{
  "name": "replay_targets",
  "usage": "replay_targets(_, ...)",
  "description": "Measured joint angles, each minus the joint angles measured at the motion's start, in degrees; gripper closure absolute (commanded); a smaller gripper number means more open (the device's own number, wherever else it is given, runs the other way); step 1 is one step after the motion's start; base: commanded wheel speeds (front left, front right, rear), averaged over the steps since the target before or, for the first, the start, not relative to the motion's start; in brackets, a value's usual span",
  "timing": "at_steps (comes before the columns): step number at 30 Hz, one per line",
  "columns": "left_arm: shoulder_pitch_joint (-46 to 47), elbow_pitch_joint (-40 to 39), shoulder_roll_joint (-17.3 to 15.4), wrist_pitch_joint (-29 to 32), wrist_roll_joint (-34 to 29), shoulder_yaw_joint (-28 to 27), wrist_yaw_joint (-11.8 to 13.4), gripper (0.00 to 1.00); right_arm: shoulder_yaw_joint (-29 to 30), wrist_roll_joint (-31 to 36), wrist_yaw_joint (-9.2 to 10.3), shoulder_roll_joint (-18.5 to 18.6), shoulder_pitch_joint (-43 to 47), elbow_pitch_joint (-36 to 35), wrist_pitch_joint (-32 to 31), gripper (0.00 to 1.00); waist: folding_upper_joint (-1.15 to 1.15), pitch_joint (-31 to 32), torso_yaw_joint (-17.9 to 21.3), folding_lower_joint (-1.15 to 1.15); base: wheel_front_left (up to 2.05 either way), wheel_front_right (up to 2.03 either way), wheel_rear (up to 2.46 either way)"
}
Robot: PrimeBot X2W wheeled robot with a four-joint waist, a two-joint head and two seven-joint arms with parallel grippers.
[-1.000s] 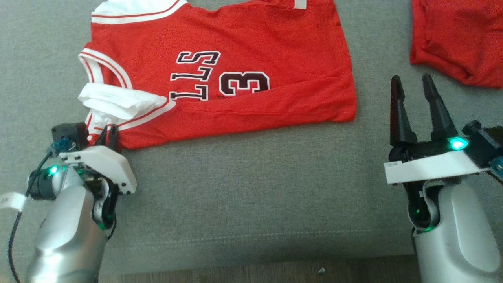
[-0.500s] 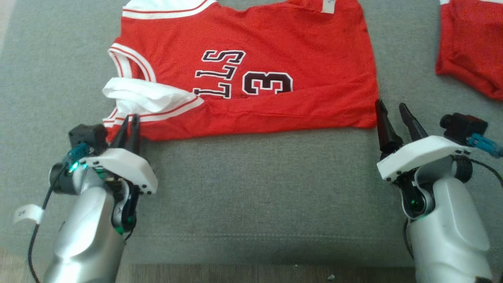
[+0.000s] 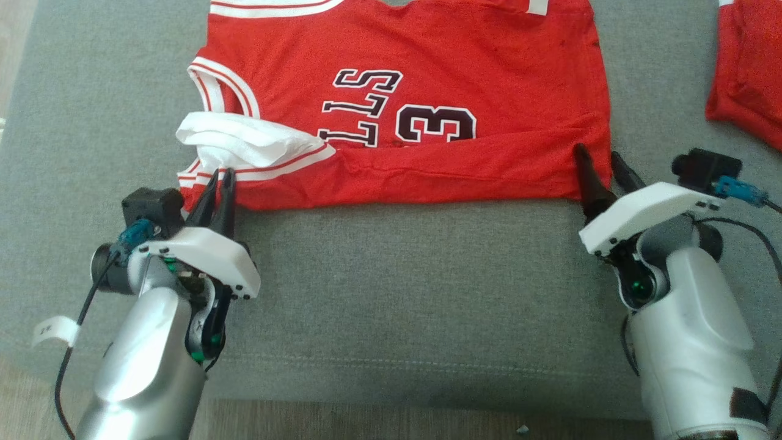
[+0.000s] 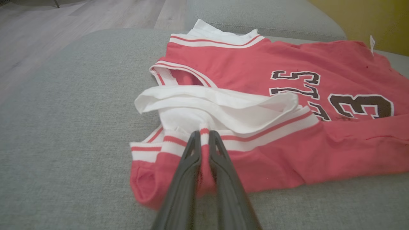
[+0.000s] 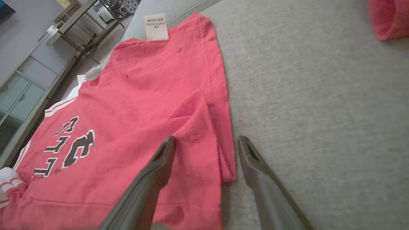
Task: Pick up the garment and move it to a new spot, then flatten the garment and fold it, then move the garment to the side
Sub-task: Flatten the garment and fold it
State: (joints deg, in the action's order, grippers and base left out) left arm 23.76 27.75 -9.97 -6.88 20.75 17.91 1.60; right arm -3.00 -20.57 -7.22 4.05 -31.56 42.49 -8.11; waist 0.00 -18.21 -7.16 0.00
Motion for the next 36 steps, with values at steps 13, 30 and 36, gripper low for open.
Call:
replay_targets(13, -0.27, -0.53, -0.45, 0.23, 0.0, 0.08, 0.52, 1.0, -5.1, -3.9, 0.0, 0.62, -0.46, 1.33, -1.13, 1.0, 0.0, 2.11, 0.21, 0.0, 0.0, 0.0, 0.0)
replay_targets(30, -5.97, -3.63, -2.74, 3.31, 1.31, 2.04, -0.48, 1.0, -8.1, -12.21, 0.0, 8.53, 5.24, -6.24, -17.64, 1.0, 0.0, 9.01, 1.83, 0.0, 0.0, 0.0, 0.0)
replay_targets(36, -9.49, -6.28, -4.21, 6.44, 1.65, 3.36, -1.19, 1.0, -8.44, -13.85, 0.0, 10.2, 9.06, -10.01, -22.82, 1.0, 0.0, 10.83, 1.98, 0.0, 0.0, 0.0, 0.0)
